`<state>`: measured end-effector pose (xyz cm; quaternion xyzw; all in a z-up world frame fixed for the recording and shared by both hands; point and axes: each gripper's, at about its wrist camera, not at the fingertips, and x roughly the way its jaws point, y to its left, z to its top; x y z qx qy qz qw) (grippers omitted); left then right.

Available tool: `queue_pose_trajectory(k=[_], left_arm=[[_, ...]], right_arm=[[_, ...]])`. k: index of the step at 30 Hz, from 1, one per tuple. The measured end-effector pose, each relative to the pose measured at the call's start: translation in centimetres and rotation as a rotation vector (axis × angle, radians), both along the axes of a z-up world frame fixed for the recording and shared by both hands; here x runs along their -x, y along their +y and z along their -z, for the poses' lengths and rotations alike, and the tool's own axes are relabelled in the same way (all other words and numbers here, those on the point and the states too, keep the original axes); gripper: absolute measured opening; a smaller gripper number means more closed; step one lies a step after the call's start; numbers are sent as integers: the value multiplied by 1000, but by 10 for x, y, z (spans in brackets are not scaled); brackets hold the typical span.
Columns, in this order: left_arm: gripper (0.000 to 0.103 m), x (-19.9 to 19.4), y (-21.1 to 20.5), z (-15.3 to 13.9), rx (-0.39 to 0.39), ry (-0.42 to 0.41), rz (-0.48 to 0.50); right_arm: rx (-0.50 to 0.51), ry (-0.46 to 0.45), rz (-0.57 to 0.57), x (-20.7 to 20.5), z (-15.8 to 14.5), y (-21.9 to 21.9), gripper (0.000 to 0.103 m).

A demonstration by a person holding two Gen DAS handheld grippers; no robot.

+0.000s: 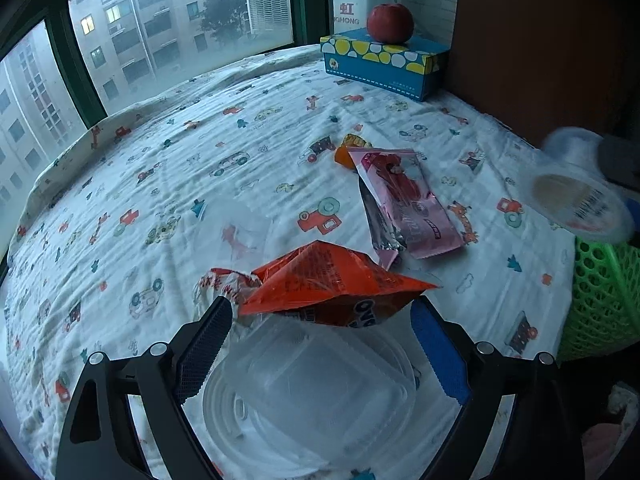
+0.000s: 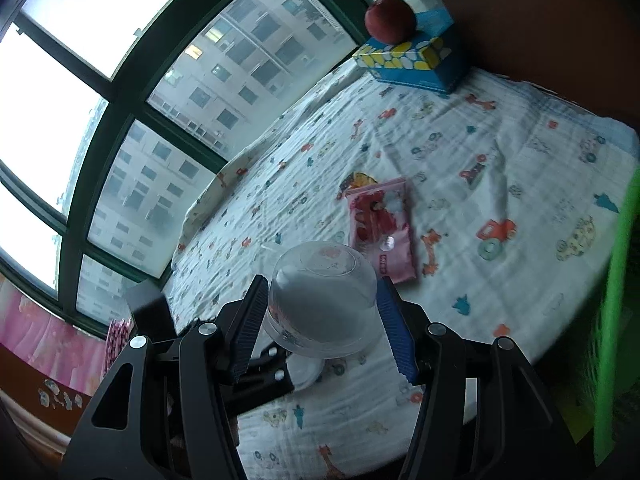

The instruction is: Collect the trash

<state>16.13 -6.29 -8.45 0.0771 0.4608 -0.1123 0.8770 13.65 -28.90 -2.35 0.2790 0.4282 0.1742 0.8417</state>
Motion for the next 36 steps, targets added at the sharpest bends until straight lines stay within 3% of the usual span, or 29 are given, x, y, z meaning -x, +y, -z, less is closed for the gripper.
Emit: queue_pose_trajectory(k=[3,10,16,22,24,25,27,30,31,33,36], left_arm=[[82,-5,2,2,13,0,2],[46,-7,3,-1,98,8,40],[28,-4,2,-10,123,-19,63],[26,-6,2,-11,156,11,67],[26,-8,2,-11,160,26,62],[31,-9,2,-10,165,32,60],[52,-10,2,-10,158,37,46],[57,-7,6,-15,162,32,41],[65,-7,7,-16,165,37,41],[69,-2,10,-21,168,30,42],[90,13,14,-28,184,23,98]], right_arm=[[7,-4,15,6,0,-6,56],[2,-3,53,16,2,-21,56],[16,-14,71,23,1,-28,56],[8,-18,85,27,0,-34,56],[5,-21,91,28,-1,-36,56],[5,-23,93,29,-2,-37,56],[3,-24,94,30,-2,-39,56],[1,-26,98,32,-3,-41,56],[-1,-25,99,33,-3,-42,56],[-7,-21,102,35,-1,-44,56],[-12,-19,100,40,2,-45,56]])
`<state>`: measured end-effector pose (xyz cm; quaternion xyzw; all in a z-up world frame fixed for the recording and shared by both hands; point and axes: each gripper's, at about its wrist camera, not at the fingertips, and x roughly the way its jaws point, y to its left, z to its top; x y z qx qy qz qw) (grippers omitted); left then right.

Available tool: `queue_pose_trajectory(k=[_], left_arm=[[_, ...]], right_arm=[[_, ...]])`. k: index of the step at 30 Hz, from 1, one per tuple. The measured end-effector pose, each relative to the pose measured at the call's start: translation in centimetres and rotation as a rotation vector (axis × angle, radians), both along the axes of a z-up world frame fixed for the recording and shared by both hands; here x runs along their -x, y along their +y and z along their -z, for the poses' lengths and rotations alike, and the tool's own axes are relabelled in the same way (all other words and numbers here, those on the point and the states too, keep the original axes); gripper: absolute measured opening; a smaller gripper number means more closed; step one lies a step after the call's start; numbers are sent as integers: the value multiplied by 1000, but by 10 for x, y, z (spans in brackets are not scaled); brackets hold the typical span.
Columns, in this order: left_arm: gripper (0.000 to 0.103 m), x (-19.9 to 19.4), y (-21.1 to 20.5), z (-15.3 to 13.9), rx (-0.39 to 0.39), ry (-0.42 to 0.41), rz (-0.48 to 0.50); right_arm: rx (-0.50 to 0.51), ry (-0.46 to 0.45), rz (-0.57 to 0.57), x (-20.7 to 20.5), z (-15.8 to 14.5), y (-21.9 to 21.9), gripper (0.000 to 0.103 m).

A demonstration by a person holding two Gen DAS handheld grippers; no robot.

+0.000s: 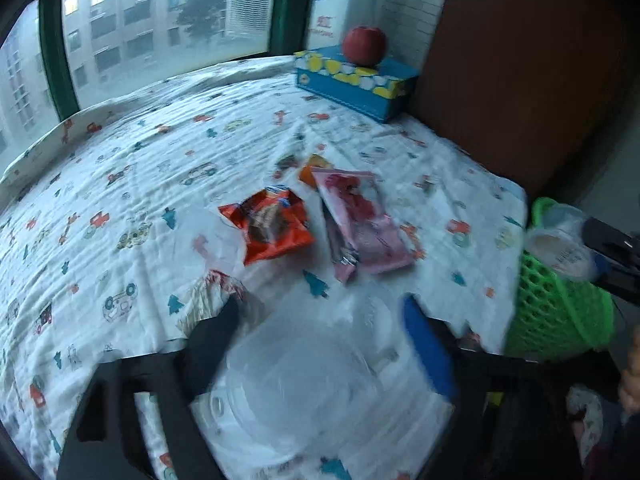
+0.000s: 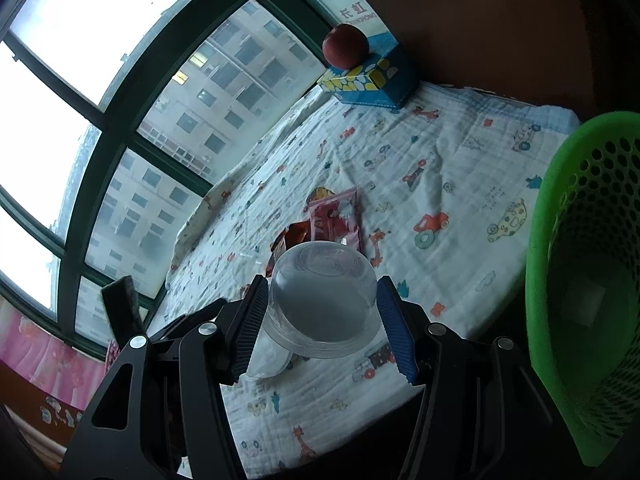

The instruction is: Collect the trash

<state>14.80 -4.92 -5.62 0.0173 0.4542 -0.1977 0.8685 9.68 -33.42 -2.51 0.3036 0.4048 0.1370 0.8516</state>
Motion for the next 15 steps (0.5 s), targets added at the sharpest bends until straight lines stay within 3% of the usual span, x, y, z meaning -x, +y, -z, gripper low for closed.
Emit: queue_pose_trajectory(k=[5,8,11,15], left_arm=[[93,26,1,-4,-30,-29,145],[94,37,0,3,-91,-45,222],[94,39,2,13,-137,-40,245],[94,37,6,21,-136,-34,260]], right_arm=[[-3,1,2,5,1,-2,56],[6,-2,3,9,-1,-2,56],[26,-7,8,15,-4,-4,56],[50,-10,19,23,-7,-9,56]])
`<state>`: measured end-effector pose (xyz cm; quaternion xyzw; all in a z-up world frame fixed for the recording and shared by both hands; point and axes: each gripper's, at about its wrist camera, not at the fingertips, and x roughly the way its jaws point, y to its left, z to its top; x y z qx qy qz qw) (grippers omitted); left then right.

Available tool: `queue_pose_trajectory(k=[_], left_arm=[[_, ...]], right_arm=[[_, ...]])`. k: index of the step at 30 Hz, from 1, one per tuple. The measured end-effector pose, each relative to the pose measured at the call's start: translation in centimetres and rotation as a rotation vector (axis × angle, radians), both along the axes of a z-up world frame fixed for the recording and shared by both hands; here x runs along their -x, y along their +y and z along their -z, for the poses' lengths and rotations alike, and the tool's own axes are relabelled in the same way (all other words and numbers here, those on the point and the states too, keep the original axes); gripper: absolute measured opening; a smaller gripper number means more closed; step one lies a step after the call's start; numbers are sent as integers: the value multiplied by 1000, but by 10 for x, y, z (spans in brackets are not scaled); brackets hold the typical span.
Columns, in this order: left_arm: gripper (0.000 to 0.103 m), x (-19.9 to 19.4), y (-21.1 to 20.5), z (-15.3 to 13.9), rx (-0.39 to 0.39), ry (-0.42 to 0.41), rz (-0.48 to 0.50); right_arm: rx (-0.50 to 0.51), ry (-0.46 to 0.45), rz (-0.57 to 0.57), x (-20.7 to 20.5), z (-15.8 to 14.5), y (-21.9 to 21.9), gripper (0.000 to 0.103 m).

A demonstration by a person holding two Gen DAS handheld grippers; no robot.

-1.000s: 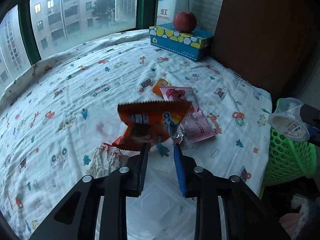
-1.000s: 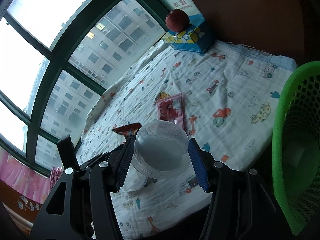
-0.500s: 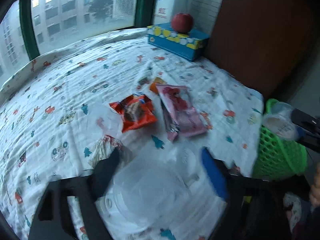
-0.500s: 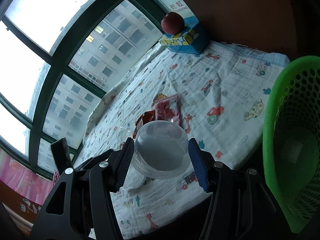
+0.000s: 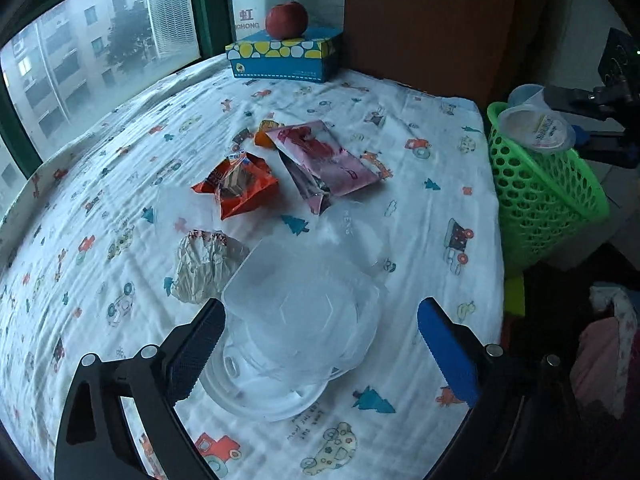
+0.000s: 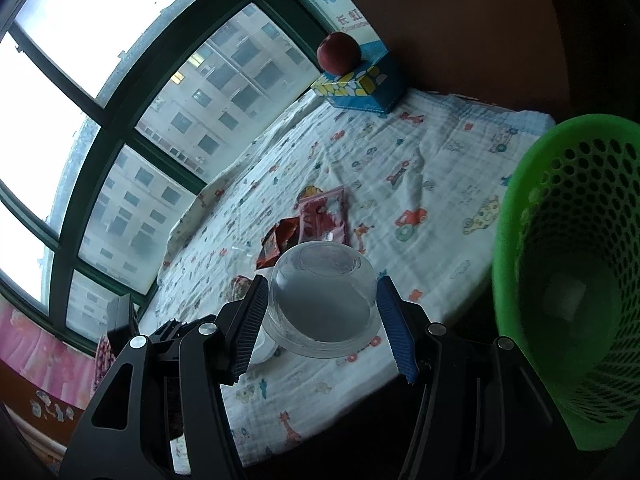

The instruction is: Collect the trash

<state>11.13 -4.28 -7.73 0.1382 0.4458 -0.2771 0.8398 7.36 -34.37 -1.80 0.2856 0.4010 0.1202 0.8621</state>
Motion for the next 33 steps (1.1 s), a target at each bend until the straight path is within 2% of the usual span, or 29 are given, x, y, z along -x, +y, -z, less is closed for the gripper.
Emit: queue_pose_trajectory(k=[10,21,27,33], left_arm=[[96,-7,-6,13,-37,-1,62],[95,-10,-2,15,-38,-33,50],[95,-11,-1,16,-34,-23,49],[96,-16,-2,24,-39,28,32]], right_arm=[[34,20,51,19,2,-22,56],[57,39,116,35,4,-47,56],[55,41,129,39,5,-53,56],[51,38,135,40,4,-54,56]])
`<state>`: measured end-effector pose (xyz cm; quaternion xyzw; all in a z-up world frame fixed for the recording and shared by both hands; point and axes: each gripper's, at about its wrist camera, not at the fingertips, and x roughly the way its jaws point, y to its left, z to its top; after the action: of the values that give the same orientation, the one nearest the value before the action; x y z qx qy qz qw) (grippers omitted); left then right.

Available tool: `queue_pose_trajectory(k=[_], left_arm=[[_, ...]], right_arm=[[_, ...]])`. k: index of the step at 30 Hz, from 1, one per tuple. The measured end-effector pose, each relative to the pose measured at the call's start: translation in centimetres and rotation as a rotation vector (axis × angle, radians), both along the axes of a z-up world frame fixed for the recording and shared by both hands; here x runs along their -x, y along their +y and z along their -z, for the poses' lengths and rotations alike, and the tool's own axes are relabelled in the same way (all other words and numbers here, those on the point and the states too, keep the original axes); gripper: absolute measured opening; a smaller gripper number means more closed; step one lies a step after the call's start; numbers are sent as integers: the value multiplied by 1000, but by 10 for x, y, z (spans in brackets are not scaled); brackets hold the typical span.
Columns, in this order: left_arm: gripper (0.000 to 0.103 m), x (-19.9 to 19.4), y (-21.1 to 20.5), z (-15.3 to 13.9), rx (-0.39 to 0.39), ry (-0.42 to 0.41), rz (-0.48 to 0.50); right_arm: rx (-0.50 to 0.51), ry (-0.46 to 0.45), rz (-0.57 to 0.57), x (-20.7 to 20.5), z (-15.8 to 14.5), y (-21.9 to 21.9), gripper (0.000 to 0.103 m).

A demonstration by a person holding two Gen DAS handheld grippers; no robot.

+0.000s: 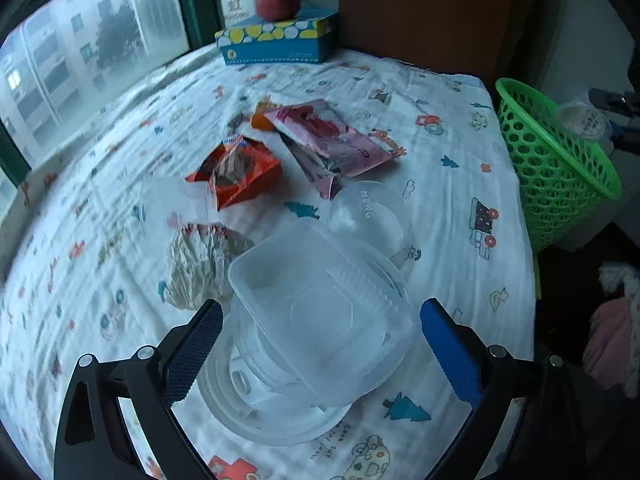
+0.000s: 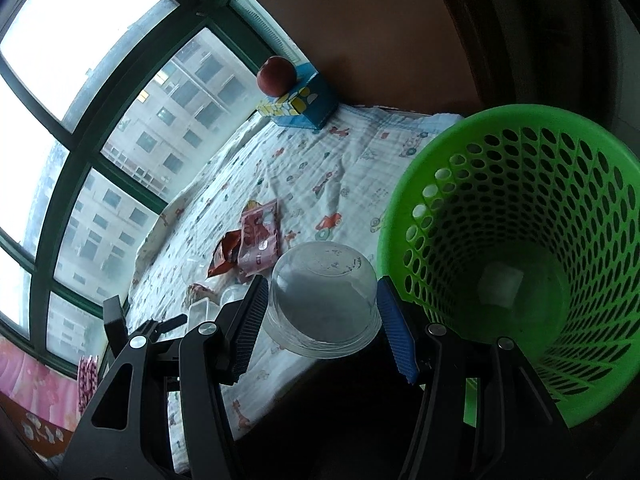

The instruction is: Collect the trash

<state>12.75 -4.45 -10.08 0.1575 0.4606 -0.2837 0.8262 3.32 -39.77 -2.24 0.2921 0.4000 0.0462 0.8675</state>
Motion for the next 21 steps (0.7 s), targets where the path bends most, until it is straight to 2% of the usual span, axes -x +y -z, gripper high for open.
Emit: queue_pose_trajectory(k=[5,13,19,21], left_arm=[[95,-5,10,0,72,46,-85],[84,-1,6,-3,92,49,-194],[78,5,6,-16,146,20,-207],[72,7,8,-22,169,8,-206]], right_arm=[[0,-2,0,0,0,-1,57],[-5,-3,5,0,1,-2,57],[12,-17,29,7,-4,-11,57],[31,-24,46,11,-6,-15,57]])
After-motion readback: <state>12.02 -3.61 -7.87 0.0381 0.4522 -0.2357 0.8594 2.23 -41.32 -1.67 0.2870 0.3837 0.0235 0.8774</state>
